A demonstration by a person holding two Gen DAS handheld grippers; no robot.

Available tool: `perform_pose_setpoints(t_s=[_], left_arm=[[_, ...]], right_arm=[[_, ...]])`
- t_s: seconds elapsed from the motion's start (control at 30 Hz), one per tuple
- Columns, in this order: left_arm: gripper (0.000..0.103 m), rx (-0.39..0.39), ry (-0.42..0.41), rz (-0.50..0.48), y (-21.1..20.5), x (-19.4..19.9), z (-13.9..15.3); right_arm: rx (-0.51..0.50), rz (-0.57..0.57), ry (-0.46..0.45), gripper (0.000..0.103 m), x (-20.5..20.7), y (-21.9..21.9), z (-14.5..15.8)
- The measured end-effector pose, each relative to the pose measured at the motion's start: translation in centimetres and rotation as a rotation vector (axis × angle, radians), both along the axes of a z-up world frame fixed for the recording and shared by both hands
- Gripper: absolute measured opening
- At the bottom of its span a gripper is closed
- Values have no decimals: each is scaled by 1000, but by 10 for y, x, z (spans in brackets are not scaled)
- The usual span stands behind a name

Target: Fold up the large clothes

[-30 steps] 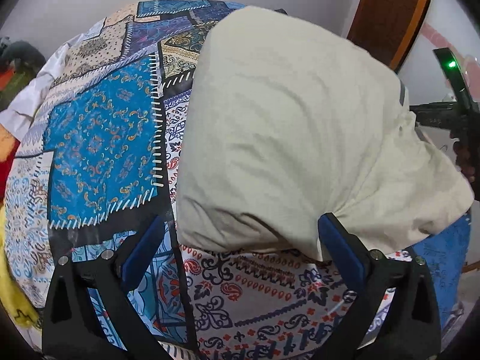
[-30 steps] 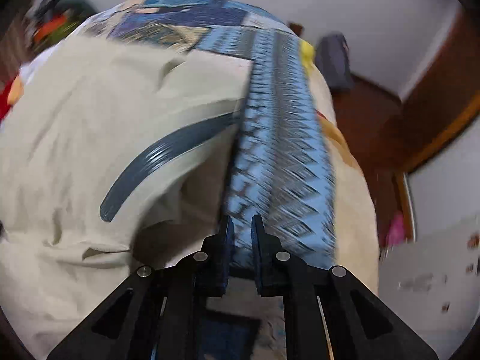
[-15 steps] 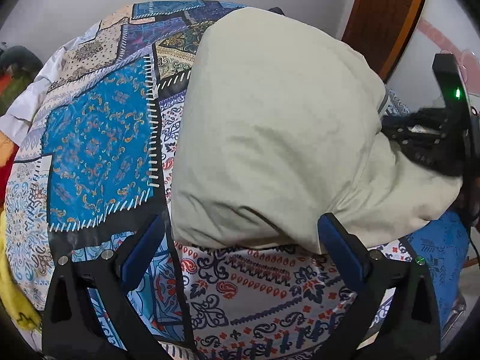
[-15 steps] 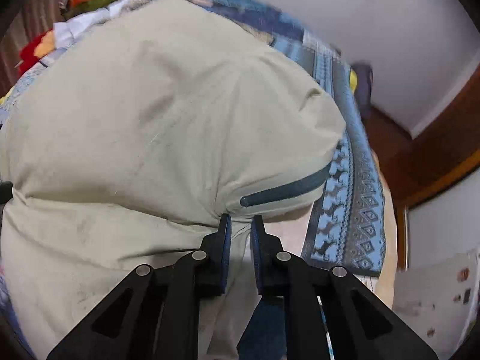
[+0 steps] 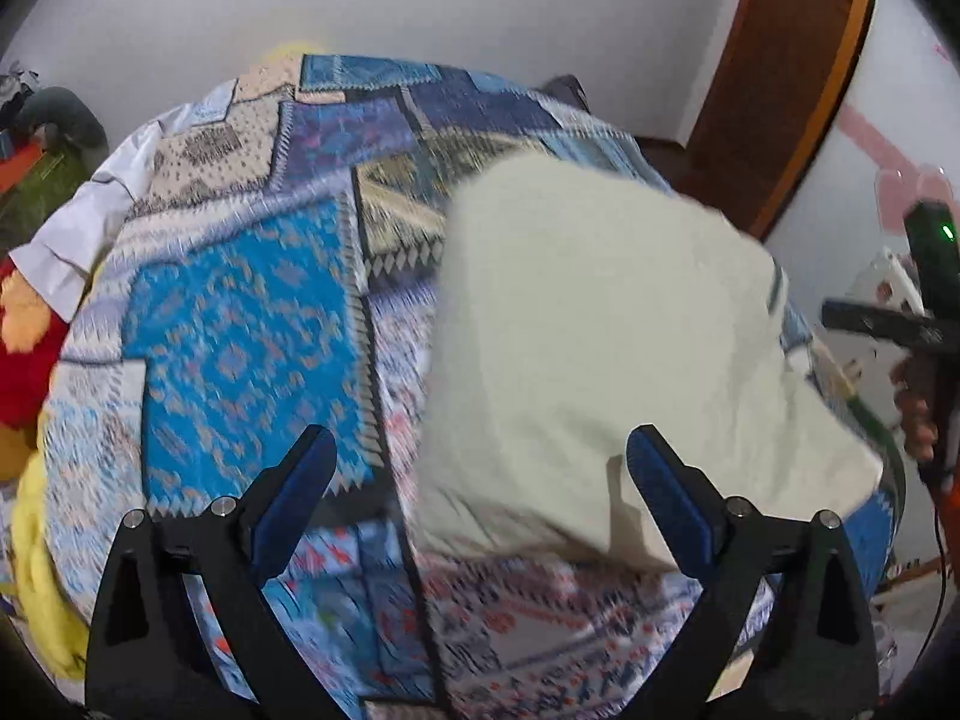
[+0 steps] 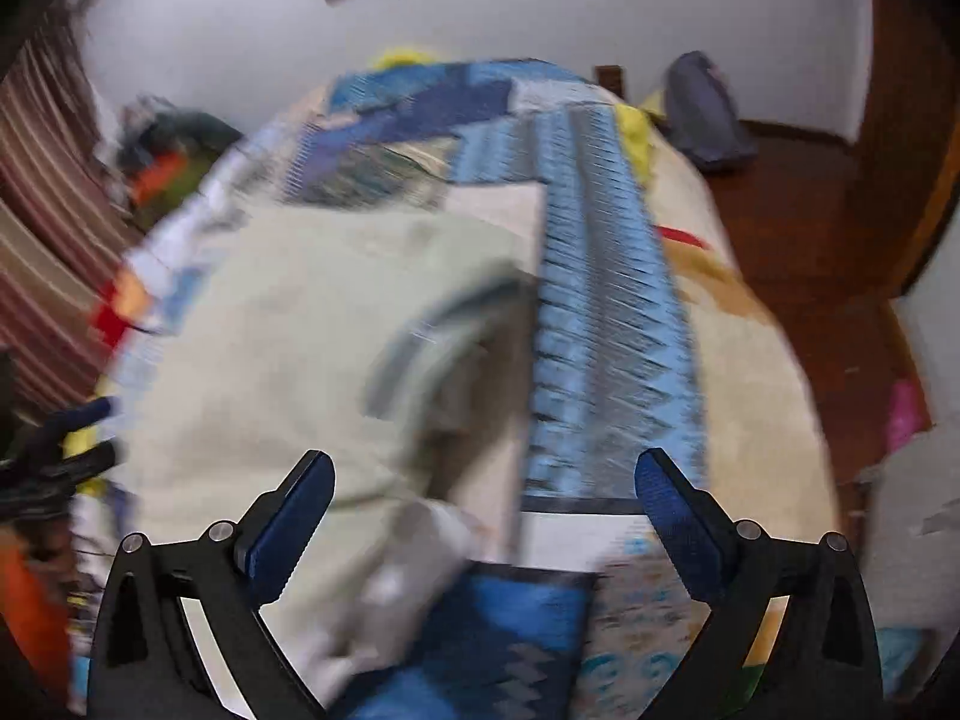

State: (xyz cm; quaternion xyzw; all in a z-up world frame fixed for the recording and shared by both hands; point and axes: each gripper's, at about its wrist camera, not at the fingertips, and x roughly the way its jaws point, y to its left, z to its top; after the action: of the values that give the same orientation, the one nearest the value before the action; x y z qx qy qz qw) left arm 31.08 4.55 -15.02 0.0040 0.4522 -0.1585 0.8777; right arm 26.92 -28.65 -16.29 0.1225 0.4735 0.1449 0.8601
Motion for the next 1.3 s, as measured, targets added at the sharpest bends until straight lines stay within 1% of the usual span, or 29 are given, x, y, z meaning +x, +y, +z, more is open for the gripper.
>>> perform_pose_setpoints(t_s=[0.1, 0.2, 0.23, 0.27, 0.33, 0.4, 0.5, 0.53, 0.6, 0.67, 0.7, 0.77, 0.8, 0.83, 0.87, 0.93, 0.97, 1.0, 1.03, 1.1, 1.13, 1.3], left_arm=[[99, -41, 69, -6, 6, 31, -8], [99, -165, 204, -13, 12, 63, -30], [99, -228, 250, -20, 14, 72, -38], [99, -289, 285, -29, 15, 80, -45], [101, -355, 319, -44, 13, 91, -53], [103, -386, 342, -57, 9, 101, -60], [103, -436, 405, -85, -2, 115, -75], [103, -431, 418, -90, -7, 119, -80], [103, -426, 433, -105, -14, 124, -85], [103, -447, 456, -99, -15, 129, -90], [103, -456, 457, -92, -14, 130, -91], [96, -467, 430, -71, -10, 129, -90], [90, -469, 417, -61, -7, 127, -88], [85, -457, 399, -51, -5, 123, -83], [83, -443, 378, -41, -3, 119, -79], [76, -421, 337, -28, 0, 109, -68], [75, -411, 312, -29, 3, 105, -63], [71, -405, 291, -32, 6, 101, -57], [68, -400, 271, -36, 9, 96, -50], [65, -391, 237, -30, 17, 88, -36], [63, -390, 215, -25, 22, 85, -27], [62, -379, 71, -17, 57, 57, 27]], right_arm=[[82, 55, 30, 102, 14, 13, -5], [90, 74, 114, 102, 36, 28, -32], [87, 85, 152, 102, 43, 34, -43], [86, 93, 170, 102, 46, 36, -49], [92, 112, 202, 102, 63, 44, -63], [117, 126, 203, 103, 74, 46, -69], [161, 155, 201, 103, 95, 54, -79], [186, 157, 212, 103, 101, 58, -83], [205, 149, 223, 103, 111, 63, -88], [217, 144, 227, 103, 118, 66, -90], [225, 142, 227, 103, 121, 68, -92], [236, 144, 237, 103, 128, 73, -94], [239, 149, 241, 101, 131, 76, -94], [243, 153, 247, 94, 131, 77, -93], [255, 155, 254, 90, 132, 78, -92], [301, 164, 271, 68, 134, 80, -90], [315, 172, 275, 63, 135, 83, -86], [315, 179, 269, 55, 134, 85, -82], [301, 183, 256, 49, 133, 90, -76], [271, 201, 215, 41, 130, 102, -58], [266, 206, 200, 39, 128, 106, -50], [260, 247, 100, 37, 126, 135, -1]])
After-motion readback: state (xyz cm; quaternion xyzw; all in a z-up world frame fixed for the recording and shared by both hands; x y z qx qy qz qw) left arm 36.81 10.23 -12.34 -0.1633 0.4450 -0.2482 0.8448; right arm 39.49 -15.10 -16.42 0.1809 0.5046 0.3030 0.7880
